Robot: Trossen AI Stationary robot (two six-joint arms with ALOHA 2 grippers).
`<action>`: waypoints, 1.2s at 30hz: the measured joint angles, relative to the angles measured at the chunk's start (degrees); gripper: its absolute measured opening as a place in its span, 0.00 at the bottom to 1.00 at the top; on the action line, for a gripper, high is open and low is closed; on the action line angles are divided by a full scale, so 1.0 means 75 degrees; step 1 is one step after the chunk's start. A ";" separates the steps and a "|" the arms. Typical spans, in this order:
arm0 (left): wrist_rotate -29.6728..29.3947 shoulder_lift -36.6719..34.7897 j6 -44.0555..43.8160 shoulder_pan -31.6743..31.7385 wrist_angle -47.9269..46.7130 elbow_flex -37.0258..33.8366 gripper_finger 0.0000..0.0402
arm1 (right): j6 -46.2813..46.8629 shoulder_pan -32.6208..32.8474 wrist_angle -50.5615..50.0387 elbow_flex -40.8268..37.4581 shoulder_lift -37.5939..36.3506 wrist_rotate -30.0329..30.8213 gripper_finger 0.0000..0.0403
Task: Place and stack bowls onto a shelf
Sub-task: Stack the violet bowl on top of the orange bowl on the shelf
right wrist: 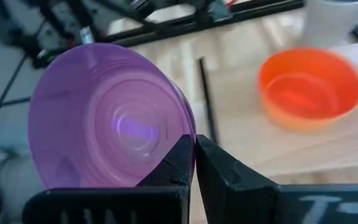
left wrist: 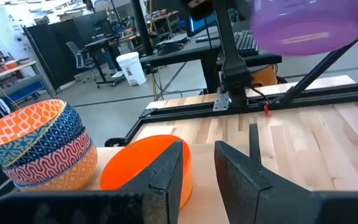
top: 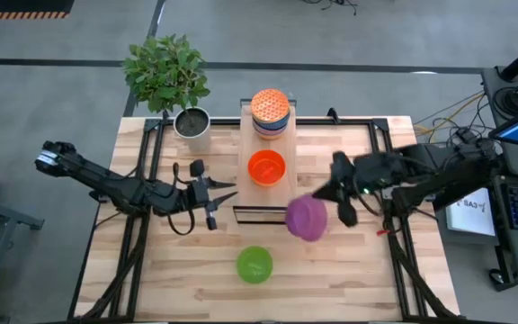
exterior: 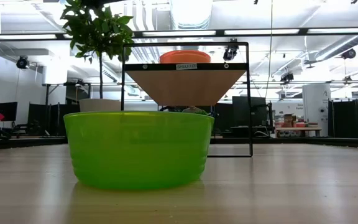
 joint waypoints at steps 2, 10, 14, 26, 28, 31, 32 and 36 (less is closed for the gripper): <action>0.0000 0.0000 0.0000 0.0000 0.0000 0.0039 0.19 | -0.0028 -0.0396 -0.0086 0.0448 0.0363 0.0002 0.02; -0.0003 -0.0008 0.0010 -0.0004 -0.0032 0.0172 0.19 | -0.0024 -0.2086 -0.1104 0.1857 0.1785 -0.0229 0.02; -0.0006 -0.0100 0.0053 -0.0006 -0.0052 0.0191 0.19 | -0.0031 -0.2999 -0.1126 0.2298 0.2464 -0.0951 0.02; -0.0014 -0.0790 -0.0163 -0.0032 -0.0673 0.0196 0.19 | -0.0599 -0.4610 -0.1464 0.3224 0.4182 -0.2445 0.02; -0.0016 -0.0849 -0.0243 -0.0041 -0.0791 0.0196 0.19 | -0.0621 -0.4629 -0.1456 0.3259 0.4331 -0.2541 0.02; -0.0014 -0.0863 -0.0265 -0.0041 -0.0841 0.0196 0.19 | -0.0683 -0.4639 -0.1504 0.3297 0.4492 -0.2650 0.02; -0.0014 -0.0863 -0.0268 -0.0041 -0.0844 0.0196 0.19 | -0.0730 -0.4639 -0.1525 0.3297 0.4530 -0.2649 0.02; -0.0014 -0.0866 -0.0271 -0.0041 -0.0854 0.0196 0.19 | -0.0844 -0.4640 -0.1668 0.3300 0.4555 -0.2646 0.02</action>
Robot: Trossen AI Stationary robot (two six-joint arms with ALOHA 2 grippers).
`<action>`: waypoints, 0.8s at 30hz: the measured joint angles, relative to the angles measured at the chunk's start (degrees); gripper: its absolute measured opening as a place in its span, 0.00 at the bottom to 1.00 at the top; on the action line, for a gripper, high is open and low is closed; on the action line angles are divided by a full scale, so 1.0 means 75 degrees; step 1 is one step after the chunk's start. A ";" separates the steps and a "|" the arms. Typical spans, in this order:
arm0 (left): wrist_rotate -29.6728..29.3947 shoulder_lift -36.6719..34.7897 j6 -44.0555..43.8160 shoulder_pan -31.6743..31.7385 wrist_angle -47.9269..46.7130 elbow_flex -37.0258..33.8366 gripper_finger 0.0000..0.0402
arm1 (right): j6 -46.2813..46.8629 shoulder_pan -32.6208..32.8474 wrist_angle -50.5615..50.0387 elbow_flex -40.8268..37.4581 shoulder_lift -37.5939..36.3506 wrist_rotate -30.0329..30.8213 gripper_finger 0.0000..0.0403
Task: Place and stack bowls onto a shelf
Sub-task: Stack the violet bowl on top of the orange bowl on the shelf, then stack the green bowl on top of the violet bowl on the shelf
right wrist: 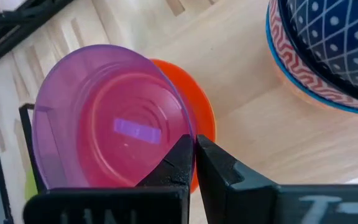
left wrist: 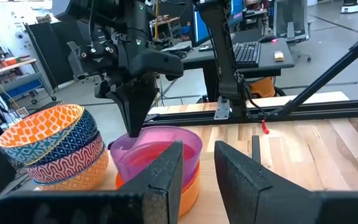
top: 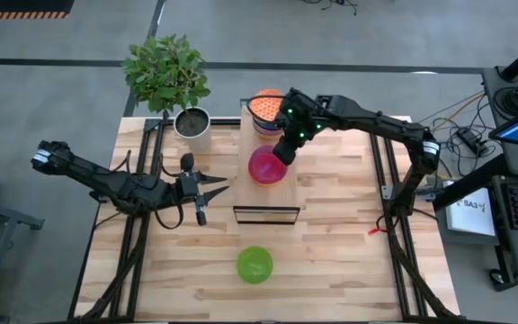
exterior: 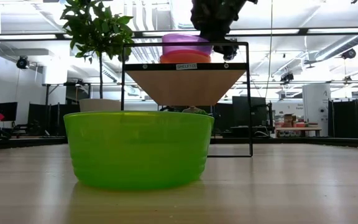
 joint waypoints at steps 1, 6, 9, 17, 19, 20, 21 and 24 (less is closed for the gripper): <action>0.0000 0.0000 0.0000 0.0000 0.0003 0.0000 0.19 | -0.0064 0.0000 -0.0043 0.0002 -0.0003 0.0000 0.02; 0.0000 0.0000 -0.0031 0.0000 0.0014 0.0000 0.19 | -0.0134 0.0000 -0.0122 0.0002 -0.0077 0.0029 0.03; 0.0001 0.0000 -0.0077 0.0000 0.0025 0.0000 0.19 | -0.0223 0.0000 -0.0120 0.0005 -0.0093 0.0033 0.06; 0.0003 0.0000 -0.0232 0.0000 0.0029 -0.0006 0.19 | -0.0310 0.0000 -0.0126 0.0005 -0.0093 0.0038 0.16; 0.0003 0.0000 -0.0239 0.0000 0.0036 -0.0006 0.19 | -0.0311 0.0000 -0.0123 0.0005 -0.0093 0.0038 0.19; 0.0003 0.0000 -0.0240 0.0000 0.0040 -0.0006 0.19 | -0.0334 0.0000 -0.0123 0.0005 -0.0093 0.0038 0.20; 0.0003 0.0000 -0.0260 0.0000 0.0041 -0.0007 0.19 | -0.0363 0.0000 -0.0123 0.0005 -0.0093 0.0041 0.21; 0.0006 0.0000 -0.0324 0.0000 0.0047 -0.0012 0.19 | -0.0371 0.0000 -0.0123 0.0005 -0.0093 0.0041 0.22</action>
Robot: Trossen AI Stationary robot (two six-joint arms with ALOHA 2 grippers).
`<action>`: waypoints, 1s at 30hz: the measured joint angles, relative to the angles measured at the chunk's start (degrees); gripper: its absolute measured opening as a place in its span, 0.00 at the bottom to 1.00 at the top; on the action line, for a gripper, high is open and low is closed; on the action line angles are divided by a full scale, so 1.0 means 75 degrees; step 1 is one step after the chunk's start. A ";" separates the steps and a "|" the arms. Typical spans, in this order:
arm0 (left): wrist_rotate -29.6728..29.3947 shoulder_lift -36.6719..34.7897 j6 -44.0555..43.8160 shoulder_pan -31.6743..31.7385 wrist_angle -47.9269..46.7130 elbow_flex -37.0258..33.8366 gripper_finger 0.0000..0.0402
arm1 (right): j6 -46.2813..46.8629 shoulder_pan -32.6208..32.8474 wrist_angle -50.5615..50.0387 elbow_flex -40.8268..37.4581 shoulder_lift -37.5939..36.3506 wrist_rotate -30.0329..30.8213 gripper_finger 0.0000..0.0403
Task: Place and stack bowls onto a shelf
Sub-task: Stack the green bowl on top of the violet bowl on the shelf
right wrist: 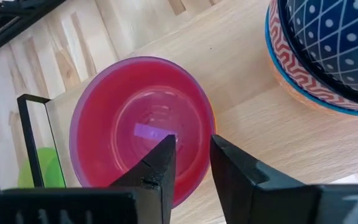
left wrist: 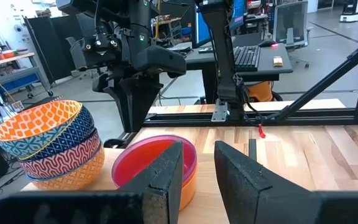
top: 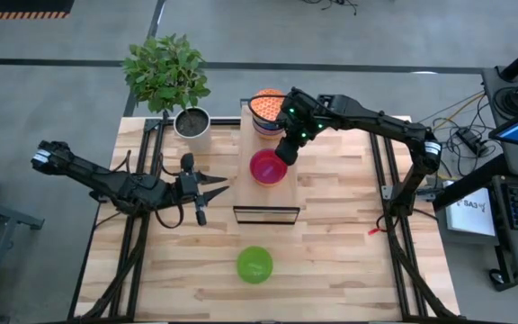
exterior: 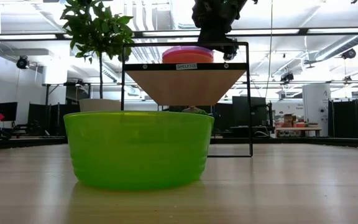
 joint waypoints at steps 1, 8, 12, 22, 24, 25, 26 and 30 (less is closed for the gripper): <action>0.0000 0.0000 -0.0031 0.0000 -0.0003 0.0000 0.19 | 0.0001 0.0000 0.0001 0.0000 0.0000 0.0001 0.22; 0.0017 0.0013 -0.0194 0.0000 -0.0049 0.0000 0.19 | -0.0023 0.0000 0.0003 0.0015 -0.0044 0.0478 0.27; 0.0017 0.0116 -0.0249 0.0000 -0.0057 0.0000 0.19 | -0.0055 0.0000 0.0004 0.0015 -0.0142 0.0481 0.29; 0.0023 0.0329 -0.0315 0.0000 -0.0054 0.0000 0.19 | -0.0143 0.0000 0.0033 0.0017 -0.0515 0.0643 0.29; 0.0023 0.0329 -0.0320 0.0001 -0.0055 0.0000 0.19 | -0.0178 0.0003 0.0070 0.0017 -0.0589 0.0632 0.29; 0.0025 0.0329 -0.0334 0.0001 -0.0054 0.0000 0.19 | -0.0213 0.0006 0.0079 0.0017 -0.0621 0.0621 0.29; 0.0023 0.0325 -0.0352 0.0001 -0.0052 0.0000 0.19 | -0.0254 0.0020 0.0090 0.0017 -0.0650 0.0618 0.29; 0.0027 0.0326 -0.0578 -0.0001 -0.0059 0.0000 0.19 | -0.0610 0.0129 0.0144 -0.0006 -0.0850 0.0610 0.28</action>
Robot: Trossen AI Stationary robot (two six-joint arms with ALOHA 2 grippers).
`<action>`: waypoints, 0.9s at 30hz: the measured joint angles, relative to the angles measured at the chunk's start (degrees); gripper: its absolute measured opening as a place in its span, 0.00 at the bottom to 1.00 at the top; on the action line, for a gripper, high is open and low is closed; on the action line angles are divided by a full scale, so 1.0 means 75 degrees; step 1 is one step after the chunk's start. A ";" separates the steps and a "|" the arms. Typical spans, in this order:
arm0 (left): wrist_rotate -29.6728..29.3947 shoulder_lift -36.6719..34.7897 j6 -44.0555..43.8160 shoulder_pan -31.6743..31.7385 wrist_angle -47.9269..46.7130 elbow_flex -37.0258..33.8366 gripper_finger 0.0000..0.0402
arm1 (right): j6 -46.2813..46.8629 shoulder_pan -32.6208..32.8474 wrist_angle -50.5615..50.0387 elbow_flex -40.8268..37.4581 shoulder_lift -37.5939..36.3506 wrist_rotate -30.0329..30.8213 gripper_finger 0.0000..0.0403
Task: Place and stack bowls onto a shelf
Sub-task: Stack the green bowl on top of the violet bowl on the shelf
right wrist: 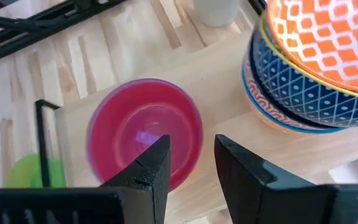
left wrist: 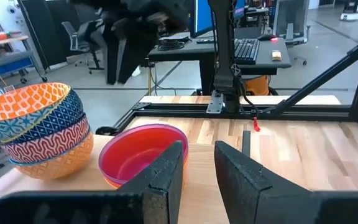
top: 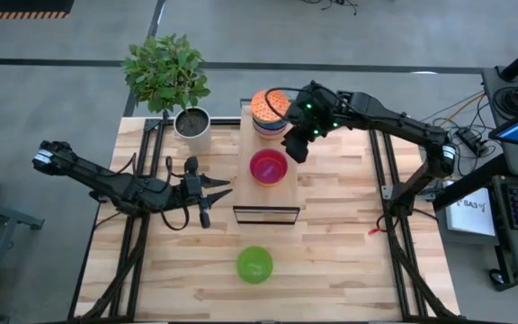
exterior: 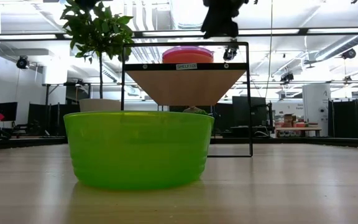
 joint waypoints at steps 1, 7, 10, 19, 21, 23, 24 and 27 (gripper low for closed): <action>0.0002 0.0000 -0.0110 -0.0016 0.0000 0.0000 0.19 | -0.0110 0.0053 0.0020 -0.0032 -0.0080 0.0000 0.28; 0.0283 0.0061 -0.1194 -0.0369 -0.0054 0.0000 0.19 | -0.0473 0.0648 0.0918 -0.0890 -0.1113 -0.0013 0.24; 0.0317 0.0350 -0.1673 -0.0668 0.0005 0.0000 0.19 | -0.0599 0.1026 0.1848 -0.1800 -0.1852 -0.0016 0.22; 0.0869 0.1752 -0.4202 -0.1162 0.0111 0.0000 0.19 | -0.0316 0.1651 0.3409 -0.3901 -0.3412 -0.0019 0.17; 0.1354 0.2073 -0.4965 -0.1226 0.0092 0.0000 0.19 | -0.0241 0.1649 0.3451 -0.4099 -0.3618 -0.0014 0.17; 0.1689 0.2439 -0.5686 -0.1293 0.0098 0.0000 0.19 | -0.0238 0.1643 0.3435 -0.4222 -0.3764 0.0007 0.17; 0.1801 0.2638 -0.5997 -0.1326 0.0117 0.0000 0.19 | -0.0238 0.1643 0.3432 -0.4262 -0.3827 0.0010 0.17; 0.2067 0.3227 -0.6626 -0.1445 0.0130 0.0000 0.19 | -0.0238 0.1643 0.3417 -0.4339 -0.3975 0.0002 0.17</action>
